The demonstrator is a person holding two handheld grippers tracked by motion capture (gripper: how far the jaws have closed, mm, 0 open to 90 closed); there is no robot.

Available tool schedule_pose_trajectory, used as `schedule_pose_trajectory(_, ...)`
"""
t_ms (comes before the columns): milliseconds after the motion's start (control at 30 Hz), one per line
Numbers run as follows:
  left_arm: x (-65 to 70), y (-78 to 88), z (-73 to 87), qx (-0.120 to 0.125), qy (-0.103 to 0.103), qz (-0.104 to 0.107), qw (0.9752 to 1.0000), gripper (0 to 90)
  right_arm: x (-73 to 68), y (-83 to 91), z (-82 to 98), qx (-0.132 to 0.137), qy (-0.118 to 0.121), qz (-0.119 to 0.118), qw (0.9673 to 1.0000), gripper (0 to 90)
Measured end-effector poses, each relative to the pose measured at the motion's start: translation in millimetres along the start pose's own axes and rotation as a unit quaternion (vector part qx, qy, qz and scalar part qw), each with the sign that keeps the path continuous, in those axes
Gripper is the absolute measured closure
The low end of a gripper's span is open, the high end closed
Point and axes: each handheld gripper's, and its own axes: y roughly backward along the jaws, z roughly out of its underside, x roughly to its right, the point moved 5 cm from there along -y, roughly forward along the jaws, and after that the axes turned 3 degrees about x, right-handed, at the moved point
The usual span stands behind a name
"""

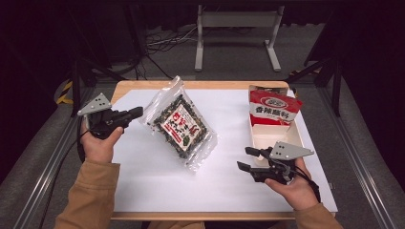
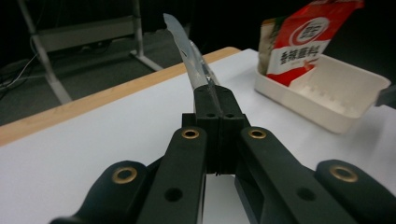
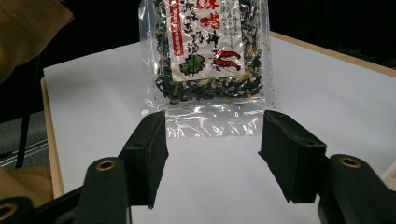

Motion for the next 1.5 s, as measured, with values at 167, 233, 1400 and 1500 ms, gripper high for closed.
schedule_pose_trajectory(167,22.9,4.6,-12.6,0.013,-0.013,0.032,0.9993,90.0,-0.2,-0.8,-1.7,0.002,0.001,-0.002,1.0,40.7)
schedule_pose_trajectory(233,26.7,5.2,-14.4,0.015,-0.018,0.035,0.9991,90.0,0.1,-0.9,-2.3,0.002,0.001,-0.002,1.0,40.0)
schedule_pose_trajectory(1400,110.3,19.8,-33.6,0.037,-0.089,0.154,0.9833,90.0,4.5,-32.2,-58.3,0.033,0.051,-0.001,0.9982,27.1)
schedule_pose_trajectory(1500,110.3,19.9,-33.2,0.038,-0.088,0.154,0.9835,90.0,2.6,-34.2,-65.5,0.035,0.063,-0.014,0.9973,28.9)
